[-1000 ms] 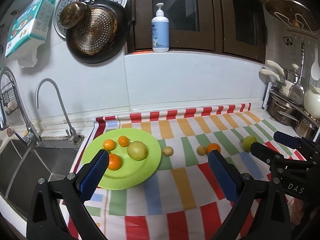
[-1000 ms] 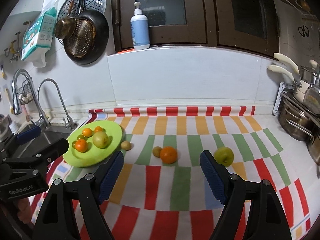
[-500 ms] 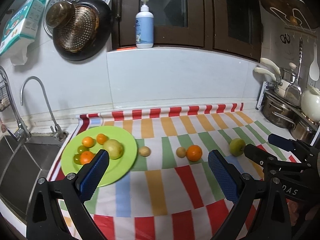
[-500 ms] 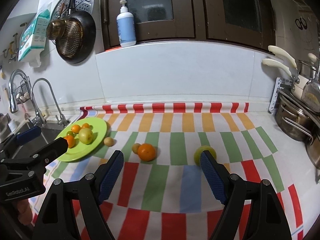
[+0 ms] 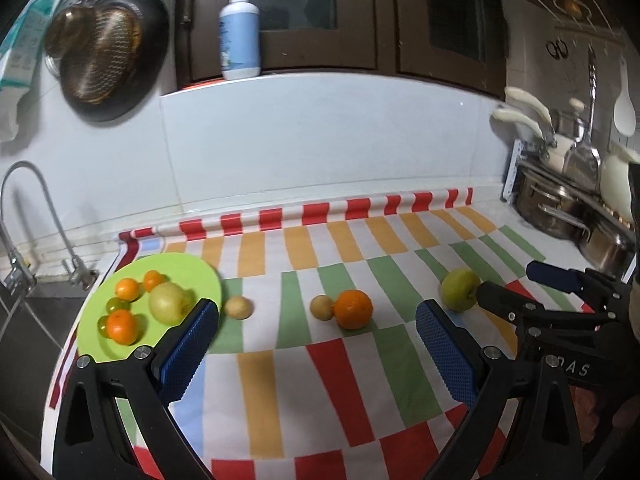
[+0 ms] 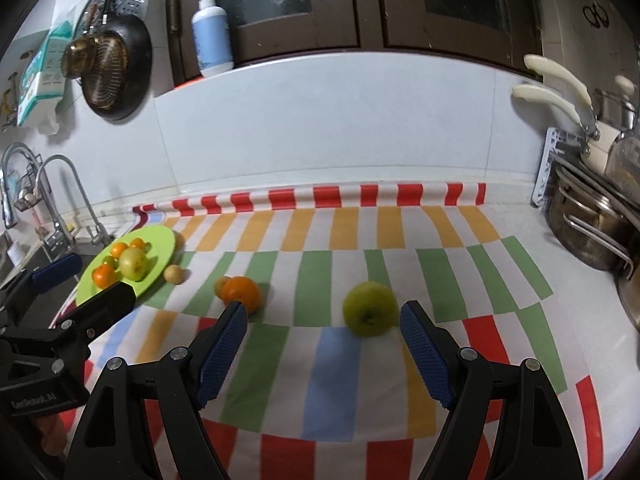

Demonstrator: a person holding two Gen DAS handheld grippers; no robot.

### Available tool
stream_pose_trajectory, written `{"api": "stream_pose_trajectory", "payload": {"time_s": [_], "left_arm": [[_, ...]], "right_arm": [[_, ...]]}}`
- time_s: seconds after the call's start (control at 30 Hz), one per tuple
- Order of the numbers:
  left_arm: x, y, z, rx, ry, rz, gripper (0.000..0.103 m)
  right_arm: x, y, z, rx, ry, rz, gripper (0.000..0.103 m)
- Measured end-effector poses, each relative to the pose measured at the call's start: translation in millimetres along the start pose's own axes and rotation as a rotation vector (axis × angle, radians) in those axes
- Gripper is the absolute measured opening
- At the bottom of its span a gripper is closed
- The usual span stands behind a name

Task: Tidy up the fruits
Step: 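Lift both tools off the plate and move toward the large orange and green apple, then grasp the large orange with the left tool while the right grasps the green apple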

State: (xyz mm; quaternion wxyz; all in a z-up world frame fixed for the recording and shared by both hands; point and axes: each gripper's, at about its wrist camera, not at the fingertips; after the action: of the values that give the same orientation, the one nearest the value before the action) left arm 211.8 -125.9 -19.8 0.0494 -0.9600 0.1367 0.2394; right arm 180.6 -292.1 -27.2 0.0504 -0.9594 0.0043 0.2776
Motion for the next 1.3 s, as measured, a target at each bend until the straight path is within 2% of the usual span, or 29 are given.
{"api": "stream_pose_trajectory", "payload": {"time_s": [0.43,0.57,0.8,0.93,1.07,1.3], "left_arm": [[66,20,12,0.084,-0.106,0.043,0.096],[83,25,15,0.106,-0.136,0.063,0.089],[112,29,21,0.101,-0.207,0.082,0.067],[120,31,22,0.089,-0.223,0.087,0.059],[123,33,20,0.097,-0.219,0.084,0.052],[126,38,19,0.126,-0.219,0.077,0.045]], "right_arm": [[49,29,14,0.085,-0.095,0.021,0.079],[63,34,16,0.115,-0.124,0.017,0.079],[86,38,19,0.141,-0.168,0.035,0.078],[97,41,19,0.153,-0.192,0.041,0.07],[104,41,19,0.15,-0.202,0.04,0.066],[112,38,18,0.137,-0.21,0.041,0.054]]}}
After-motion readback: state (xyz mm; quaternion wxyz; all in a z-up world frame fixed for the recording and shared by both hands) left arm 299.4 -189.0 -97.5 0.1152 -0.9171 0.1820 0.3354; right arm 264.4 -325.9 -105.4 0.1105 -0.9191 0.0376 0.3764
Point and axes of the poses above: each gripper's, at about its wrist camera, not at the fingertips, and x roughly the way its jaws point, y to its right, z to its underside, and after that the axes turned 5 degrees about y, right-handed
